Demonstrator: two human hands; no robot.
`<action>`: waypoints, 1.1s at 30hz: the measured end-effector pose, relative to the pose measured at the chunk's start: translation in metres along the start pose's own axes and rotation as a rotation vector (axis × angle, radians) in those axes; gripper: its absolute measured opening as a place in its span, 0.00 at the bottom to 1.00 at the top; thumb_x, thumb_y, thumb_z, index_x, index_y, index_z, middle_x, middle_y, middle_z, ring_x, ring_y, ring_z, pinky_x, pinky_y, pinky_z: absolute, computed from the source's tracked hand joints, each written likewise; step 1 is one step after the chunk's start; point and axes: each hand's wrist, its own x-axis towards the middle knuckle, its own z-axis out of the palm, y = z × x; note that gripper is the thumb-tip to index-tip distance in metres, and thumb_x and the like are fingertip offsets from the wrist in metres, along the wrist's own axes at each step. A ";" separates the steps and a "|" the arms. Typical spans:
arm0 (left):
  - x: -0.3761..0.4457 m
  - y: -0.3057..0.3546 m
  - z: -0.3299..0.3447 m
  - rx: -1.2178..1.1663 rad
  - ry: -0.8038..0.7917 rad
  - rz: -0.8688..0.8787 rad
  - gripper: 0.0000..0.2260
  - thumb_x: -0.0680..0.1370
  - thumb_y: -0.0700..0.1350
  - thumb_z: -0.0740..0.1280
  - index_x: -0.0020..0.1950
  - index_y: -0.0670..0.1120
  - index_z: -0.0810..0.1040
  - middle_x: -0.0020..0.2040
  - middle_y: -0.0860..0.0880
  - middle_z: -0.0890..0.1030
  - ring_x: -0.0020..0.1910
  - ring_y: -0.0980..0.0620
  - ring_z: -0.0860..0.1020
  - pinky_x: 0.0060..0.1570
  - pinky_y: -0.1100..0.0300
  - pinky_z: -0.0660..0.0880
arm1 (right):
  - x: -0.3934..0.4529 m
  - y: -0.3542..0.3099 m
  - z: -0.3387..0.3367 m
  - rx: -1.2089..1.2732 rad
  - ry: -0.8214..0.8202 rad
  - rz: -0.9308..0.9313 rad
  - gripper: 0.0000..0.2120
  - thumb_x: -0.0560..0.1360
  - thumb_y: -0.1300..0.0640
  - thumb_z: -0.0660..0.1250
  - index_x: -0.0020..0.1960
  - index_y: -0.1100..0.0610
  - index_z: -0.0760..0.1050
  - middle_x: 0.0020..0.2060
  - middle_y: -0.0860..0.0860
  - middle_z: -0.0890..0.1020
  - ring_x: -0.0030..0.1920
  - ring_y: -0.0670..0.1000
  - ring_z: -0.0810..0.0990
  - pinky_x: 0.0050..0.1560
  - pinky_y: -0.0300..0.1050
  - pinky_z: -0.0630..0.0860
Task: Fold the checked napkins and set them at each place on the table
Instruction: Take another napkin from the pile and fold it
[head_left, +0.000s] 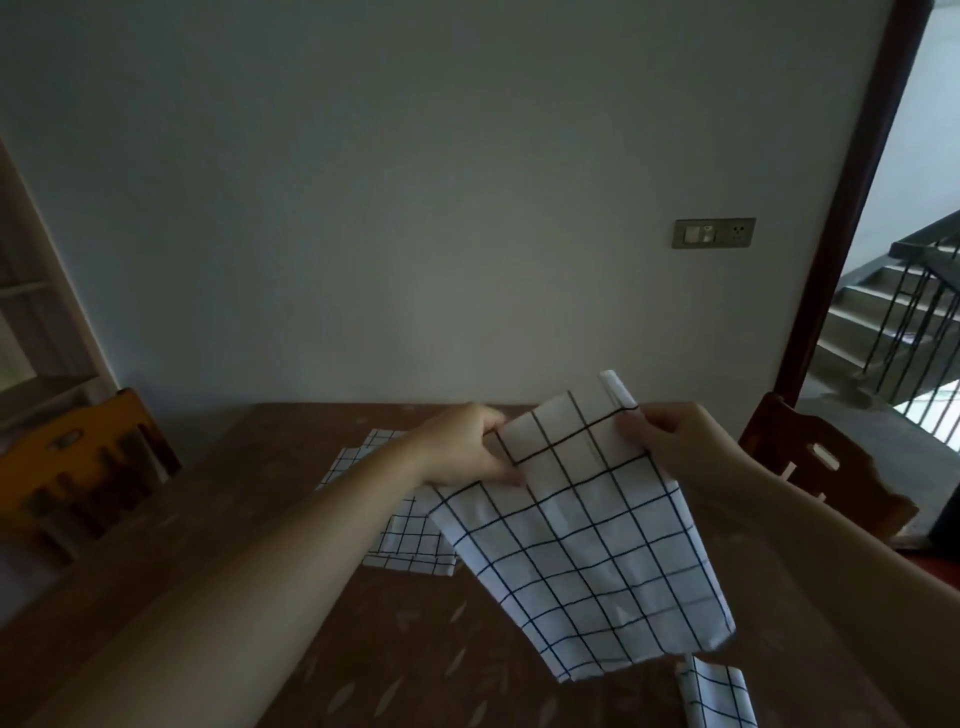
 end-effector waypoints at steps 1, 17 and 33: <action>0.000 -0.002 0.000 0.021 0.042 -0.009 0.08 0.70 0.52 0.77 0.42 0.51 0.81 0.37 0.57 0.81 0.39 0.59 0.79 0.41 0.61 0.74 | 0.001 0.001 -0.003 -0.002 -0.003 0.000 0.18 0.78 0.53 0.65 0.31 0.60 0.73 0.22 0.44 0.67 0.25 0.47 0.65 0.30 0.42 0.60; -0.003 -0.001 -0.015 -0.870 0.405 -0.020 0.02 0.75 0.41 0.72 0.46 0.43 0.84 0.41 0.48 0.86 0.42 0.51 0.84 0.42 0.59 0.77 | -0.006 -0.013 -0.028 0.595 0.113 0.172 0.09 0.80 0.56 0.63 0.50 0.59 0.79 0.43 0.58 0.83 0.42 0.56 0.83 0.44 0.54 0.81; -0.002 0.002 -0.014 -0.932 0.435 0.058 0.04 0.76 0.41 0.70 0.44 0.45 0.84 0.41 0.47 0.86 0.42 0.50 0.84 0.47 0.55 0.78 | -0.006 -0.016 -0.031 0.625 0.136 0.160 0.08 0.73 0.57 0.69 0.47 0.61 0.81 0.42 0.57 0.85 0.42 0.54 0.85 0.38 0.47 0.81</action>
